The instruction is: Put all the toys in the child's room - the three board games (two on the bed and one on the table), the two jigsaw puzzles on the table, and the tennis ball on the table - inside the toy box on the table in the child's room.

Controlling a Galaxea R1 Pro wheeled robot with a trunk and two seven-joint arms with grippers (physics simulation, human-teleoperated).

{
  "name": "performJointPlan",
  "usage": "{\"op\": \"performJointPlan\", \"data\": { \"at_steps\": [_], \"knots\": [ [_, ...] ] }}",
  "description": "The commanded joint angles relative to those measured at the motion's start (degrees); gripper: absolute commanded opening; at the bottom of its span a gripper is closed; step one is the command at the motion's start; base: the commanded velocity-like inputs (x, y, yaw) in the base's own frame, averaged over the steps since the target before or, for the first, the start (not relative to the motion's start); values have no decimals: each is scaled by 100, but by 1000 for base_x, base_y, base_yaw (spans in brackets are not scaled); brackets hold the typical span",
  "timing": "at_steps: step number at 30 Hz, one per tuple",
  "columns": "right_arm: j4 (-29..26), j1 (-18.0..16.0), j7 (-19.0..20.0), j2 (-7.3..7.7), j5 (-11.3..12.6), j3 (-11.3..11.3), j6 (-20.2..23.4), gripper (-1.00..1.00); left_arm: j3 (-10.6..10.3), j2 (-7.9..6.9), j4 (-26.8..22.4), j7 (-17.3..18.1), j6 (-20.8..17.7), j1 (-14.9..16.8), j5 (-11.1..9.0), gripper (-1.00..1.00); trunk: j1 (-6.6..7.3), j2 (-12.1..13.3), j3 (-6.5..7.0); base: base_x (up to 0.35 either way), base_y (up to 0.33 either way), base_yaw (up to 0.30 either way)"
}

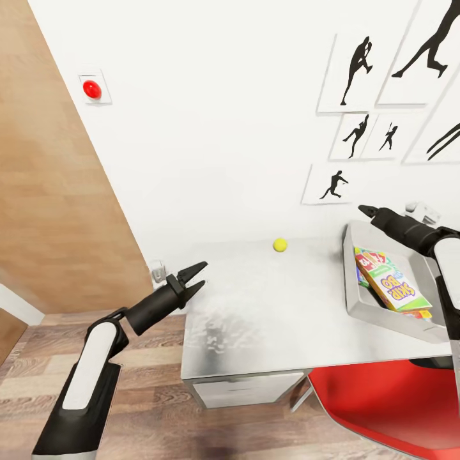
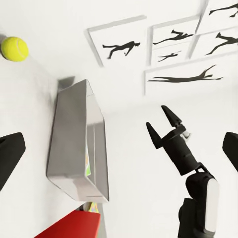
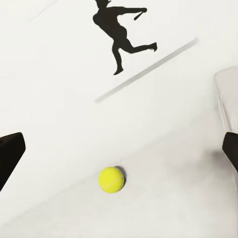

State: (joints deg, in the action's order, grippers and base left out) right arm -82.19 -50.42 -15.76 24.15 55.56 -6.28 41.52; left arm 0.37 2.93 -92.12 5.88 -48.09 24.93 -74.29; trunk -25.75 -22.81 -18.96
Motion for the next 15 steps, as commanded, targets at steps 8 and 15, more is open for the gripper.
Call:
{"op": "performJointPlan", "data": {
  "at_steps": [8, 15],
  "knots": [
    [-210, -30, -58, 2, 65, 101, 46, 100, 346, -70, 1, 299, -259, -103, 20, 100, -3, -11, -10, 0, 0, 0],
    [-295, -35, -74, -5, 87, 144, 67, 100, 553, -93, 1, 366, -316, -144, 20, 100, -3, -11, -10, 0, 0, 0]
  ]
}}
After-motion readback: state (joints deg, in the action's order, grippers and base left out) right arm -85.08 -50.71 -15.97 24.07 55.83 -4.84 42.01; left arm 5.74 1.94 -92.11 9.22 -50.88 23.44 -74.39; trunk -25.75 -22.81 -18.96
